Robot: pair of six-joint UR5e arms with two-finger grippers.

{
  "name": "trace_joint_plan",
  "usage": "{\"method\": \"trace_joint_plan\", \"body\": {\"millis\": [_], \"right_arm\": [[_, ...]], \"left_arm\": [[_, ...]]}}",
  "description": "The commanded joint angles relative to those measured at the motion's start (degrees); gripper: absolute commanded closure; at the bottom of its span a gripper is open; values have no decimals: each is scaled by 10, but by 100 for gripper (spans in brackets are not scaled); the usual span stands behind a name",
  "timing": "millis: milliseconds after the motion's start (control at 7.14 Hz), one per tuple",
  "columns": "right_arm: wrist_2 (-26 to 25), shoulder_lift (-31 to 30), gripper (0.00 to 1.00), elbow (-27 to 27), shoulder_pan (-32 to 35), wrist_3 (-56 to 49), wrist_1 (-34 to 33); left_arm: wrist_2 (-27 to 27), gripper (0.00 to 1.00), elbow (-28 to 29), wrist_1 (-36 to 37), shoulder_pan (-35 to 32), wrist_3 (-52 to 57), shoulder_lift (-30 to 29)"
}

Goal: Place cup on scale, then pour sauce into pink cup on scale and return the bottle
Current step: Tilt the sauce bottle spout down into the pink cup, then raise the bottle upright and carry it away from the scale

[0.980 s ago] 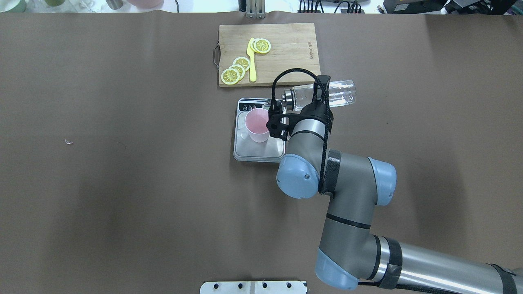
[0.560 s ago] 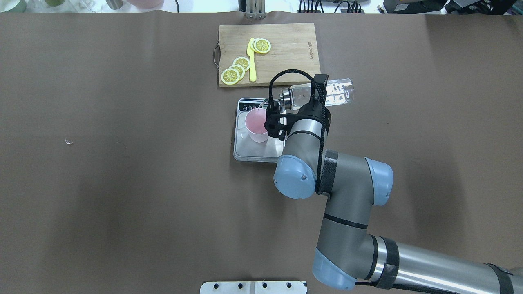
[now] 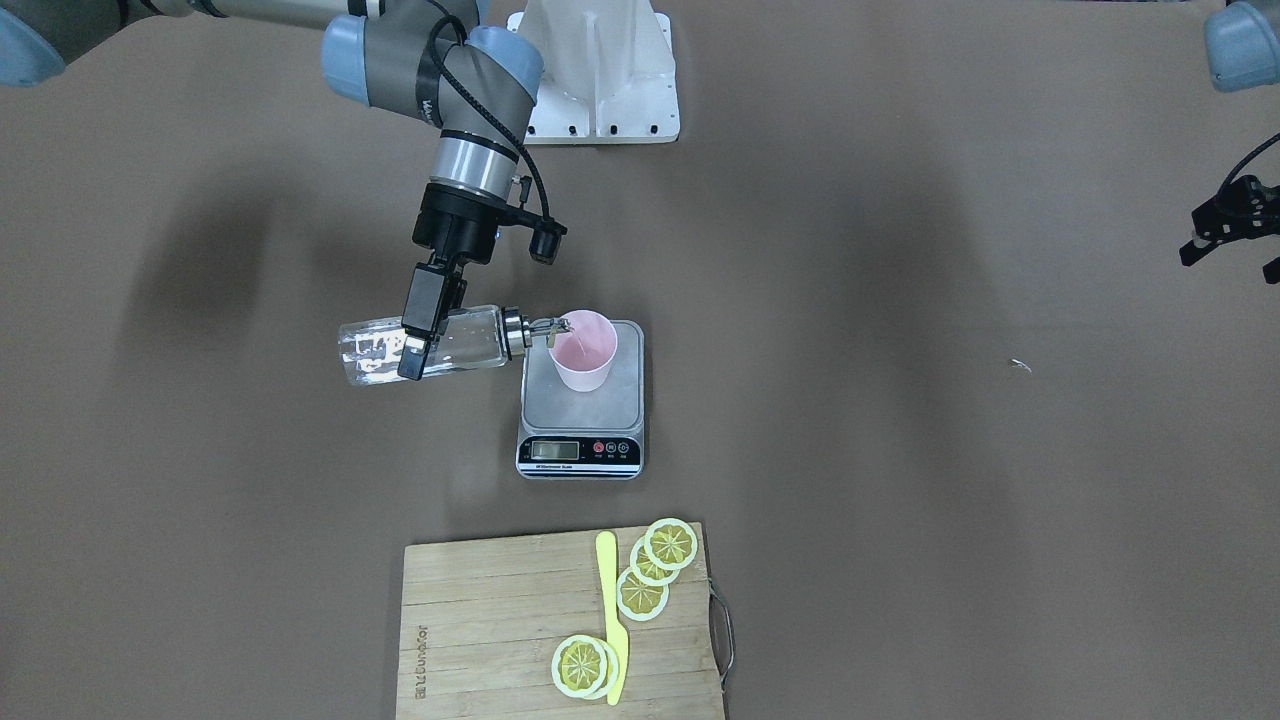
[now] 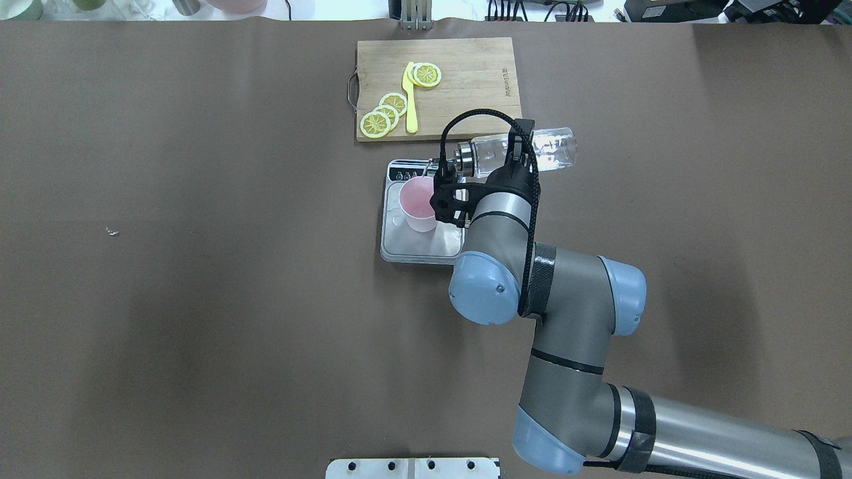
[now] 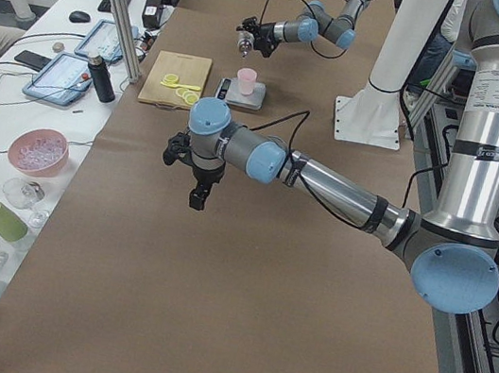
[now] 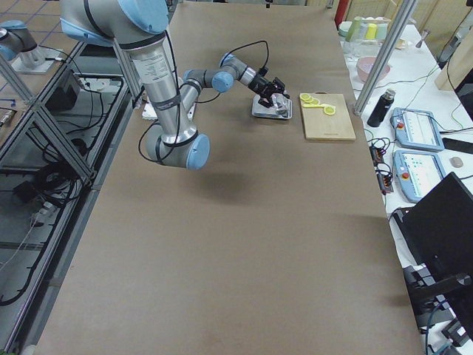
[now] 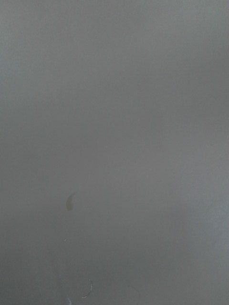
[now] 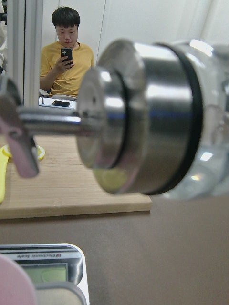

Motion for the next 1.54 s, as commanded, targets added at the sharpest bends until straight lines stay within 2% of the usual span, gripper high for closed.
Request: {"method": "trace_joint_plan", "body": {"millis": [0, 280, 420, 840, 1120, 1400], "right_arm": [[31, -2, 80, 45, 6, 10, 6], [76, -16, 80, 76, 17, 70, 26], [100, -28, 80, 79, 22, 82, 69], [197, -91, 79, 80, 47, 198, 248], [274, -169, 80, 79, 95, 261, 406], [300, -222, 80, 75, 113, 351, 508]], "left_arm": [[0, 4, 0, 1, -3, 0, -4], [0, 4, 0, 1, -9, 0, -8], [0, 4, 0, 1, -9, 0, -9], [0, 4, 1, -1, -9, -1, -10], [0, 4, 4, -1, -9, 0, -15], [3, 4, 6, 1, -8, 1, -25]]}}
